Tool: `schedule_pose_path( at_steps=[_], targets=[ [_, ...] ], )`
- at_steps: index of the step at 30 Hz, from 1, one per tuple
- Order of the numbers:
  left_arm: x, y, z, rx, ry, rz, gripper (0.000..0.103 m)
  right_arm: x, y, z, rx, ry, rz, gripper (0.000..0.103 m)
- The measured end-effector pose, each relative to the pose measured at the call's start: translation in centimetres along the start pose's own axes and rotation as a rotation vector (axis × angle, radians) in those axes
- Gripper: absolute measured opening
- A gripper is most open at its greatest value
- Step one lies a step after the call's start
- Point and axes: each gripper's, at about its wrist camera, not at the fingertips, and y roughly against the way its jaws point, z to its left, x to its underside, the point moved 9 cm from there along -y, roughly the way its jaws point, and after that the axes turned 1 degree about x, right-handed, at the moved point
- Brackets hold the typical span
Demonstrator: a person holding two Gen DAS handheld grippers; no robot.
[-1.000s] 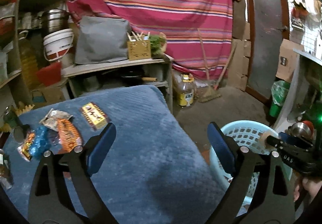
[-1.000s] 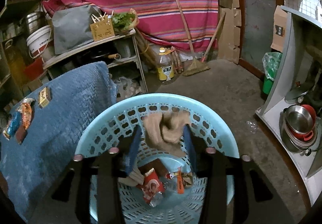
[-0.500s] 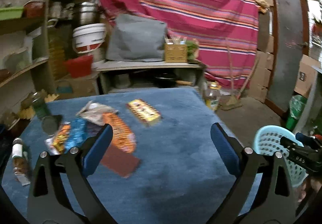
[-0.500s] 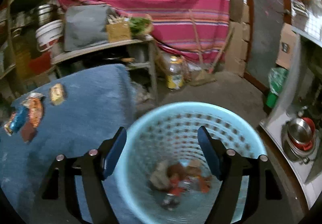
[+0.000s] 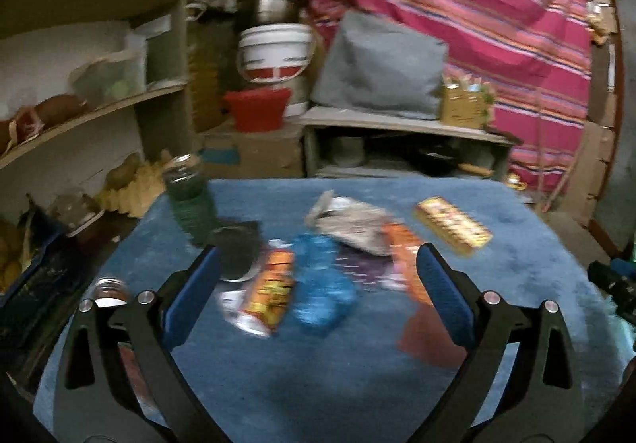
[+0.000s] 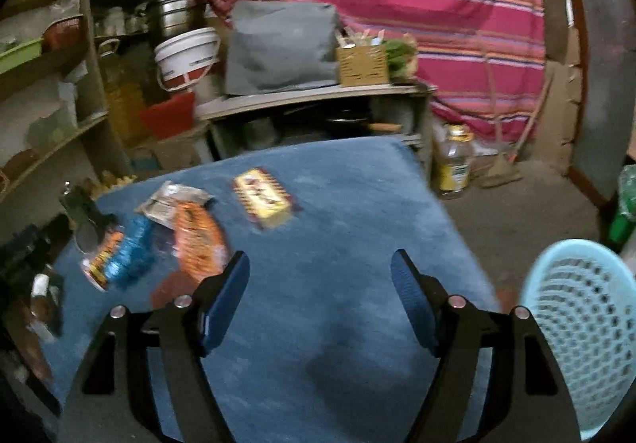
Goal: Collect trash
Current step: 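Move both open tools back over the trash on the table, then grasp the clear snack bag with the left tool while the right tool grasps the orange bread bag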
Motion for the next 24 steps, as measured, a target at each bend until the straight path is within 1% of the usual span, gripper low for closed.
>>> schedule_pose_path(
  at_steps=[5, 9, 12, 13, 14, 16, 18, 20, 21, 22, 23, 24],
  targets=[
    [1.5, -3.7, 3.7, -0.042, 0.033, 0.085, 0.095, 0.4, -3.7, 4.2, -0.027, 0.038, 0.041, 0.073],
    [2.7, -5.8, 5.0, -0.042, 0.009, 0.131, 0.095, 1.0, -6.3, 6.6, -0.033, 0.091, 0.073, 0.073],
    [4.0, -7.3, 5.8, -0.042, 0.021, 0.176, 0.094, 2.5, -7.5, 6.9, -0.015, 0.146, 0.107, 0.073],
    [4.5, -8.0, 5.9, -0.04, 0.026, 0.198, 0.093, 2.9, -7.8, 6.8, -0.009, 0.159, 0.124, 0.073],
    [4.8, -8.5, 5.9, -0.043, 0.026, 0.214, 0.091, 3.3, -8.1, 6.8, -0.005, 0.163, 0.144, 0.073],
    [5.2, -9.4, 5.8, -0.039, 0.027, 0.242, 0.09, 3.2, -8.3, 6.5, -0.014, 0.148, 0.152, 0.073],
    [5.8, -10.5, 5.8, -0.026, 0.034, 0.28, 0.082, 2.9, -8.4, 6.0, -0.008, 0.135, 0.147, 0.073],
    [6.4, -11.3, 5.7, 0.013, 0.049, 0.322, 0.067, 2.9, -9.0, 5.8, -0.004, 0.13, 0.151, 0.073],
    [6.5, -11.4, 5.7, 0.023, 0.057, 0.329, 0.063, 3.0, -9.4, 5.6, -0.005, 0.124, 0.162, 0.073],
    [6.7, -11.5, 5.8, 0.031, 0.066, 0.333, 0.056, 3.1, -9.7, 5.6, -0.006, 0.12, 0.17, 0.073],
    [6.7, -11.4, 5.8, 0.048, 0.074, 0.333, 0.053, 3.1, -9.9, 5.6, -0.009, 0.114, 0.176, 0.073],
    [6.6, -11.3, 5.8, 0.045, 0.075, 0.326, 0.053, 3.2, -10.0, 5.6, -0.01, 0.113, 0.177, 0.073]
  ],
)
